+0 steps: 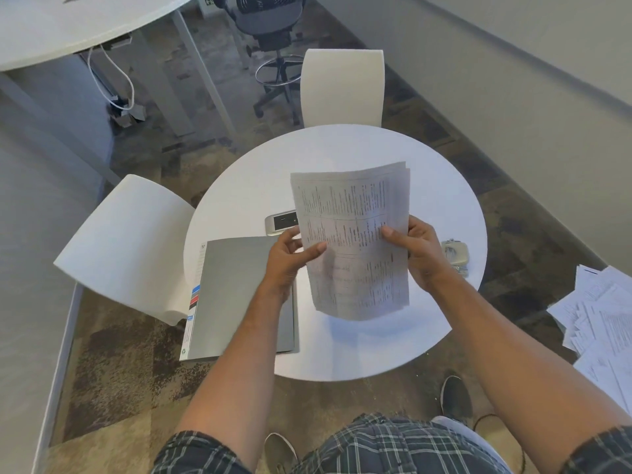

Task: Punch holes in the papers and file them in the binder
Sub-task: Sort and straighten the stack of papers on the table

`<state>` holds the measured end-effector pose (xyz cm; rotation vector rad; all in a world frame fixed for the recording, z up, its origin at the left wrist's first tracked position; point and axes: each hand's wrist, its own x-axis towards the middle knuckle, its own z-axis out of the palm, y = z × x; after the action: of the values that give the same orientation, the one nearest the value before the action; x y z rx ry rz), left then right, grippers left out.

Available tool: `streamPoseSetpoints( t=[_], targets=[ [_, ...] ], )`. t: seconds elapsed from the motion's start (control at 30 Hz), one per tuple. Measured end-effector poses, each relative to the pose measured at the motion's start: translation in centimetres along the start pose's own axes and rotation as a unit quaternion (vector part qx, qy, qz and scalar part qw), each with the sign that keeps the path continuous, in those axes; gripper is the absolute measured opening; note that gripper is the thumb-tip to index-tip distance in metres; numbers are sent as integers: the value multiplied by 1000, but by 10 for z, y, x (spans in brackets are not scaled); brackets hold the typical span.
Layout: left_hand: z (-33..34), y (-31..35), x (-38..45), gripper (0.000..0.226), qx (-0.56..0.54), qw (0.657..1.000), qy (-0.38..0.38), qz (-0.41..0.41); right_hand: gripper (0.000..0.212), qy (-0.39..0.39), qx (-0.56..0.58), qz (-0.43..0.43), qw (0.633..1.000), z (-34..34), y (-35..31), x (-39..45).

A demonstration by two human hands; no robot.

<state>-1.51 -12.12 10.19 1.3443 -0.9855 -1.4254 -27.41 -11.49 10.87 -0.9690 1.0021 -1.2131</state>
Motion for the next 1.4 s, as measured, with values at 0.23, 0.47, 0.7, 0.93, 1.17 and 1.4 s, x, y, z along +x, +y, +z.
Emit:
streamPoseSetpoints(
  t=[0.23, 0.47, 0.7, 0.93, 1.17, 1.4],
  targets=[
    [-3, -1, -3, 69, 22, 996, -85, -4, 17, -12, 31, -18, 999, -9, 2, -1],
    [6, -39, -18, 30, 111, 990, -57, -67, 39, 40, -30, 80, 996, -28, 41, -18],
    [16, -32, -21, 17, 74, 997, 6, -29, 27, 35, -30, 45, 998, -14, 22, -14],
    [18, -7, -14, 24, 17, 997, 58, 55, 14, 52, -67, -19, 996, -5, 6, -4],
    [2, -44, -17, 22, 79, 996, 40, -2, 16, 53, -110, 67, 990, -25, 45, -13],
    [2, -50, -10, 14, 122, 990, 74, 2, 9, 127, -105, 69, 984, -30, 53, -11]
  ],
)
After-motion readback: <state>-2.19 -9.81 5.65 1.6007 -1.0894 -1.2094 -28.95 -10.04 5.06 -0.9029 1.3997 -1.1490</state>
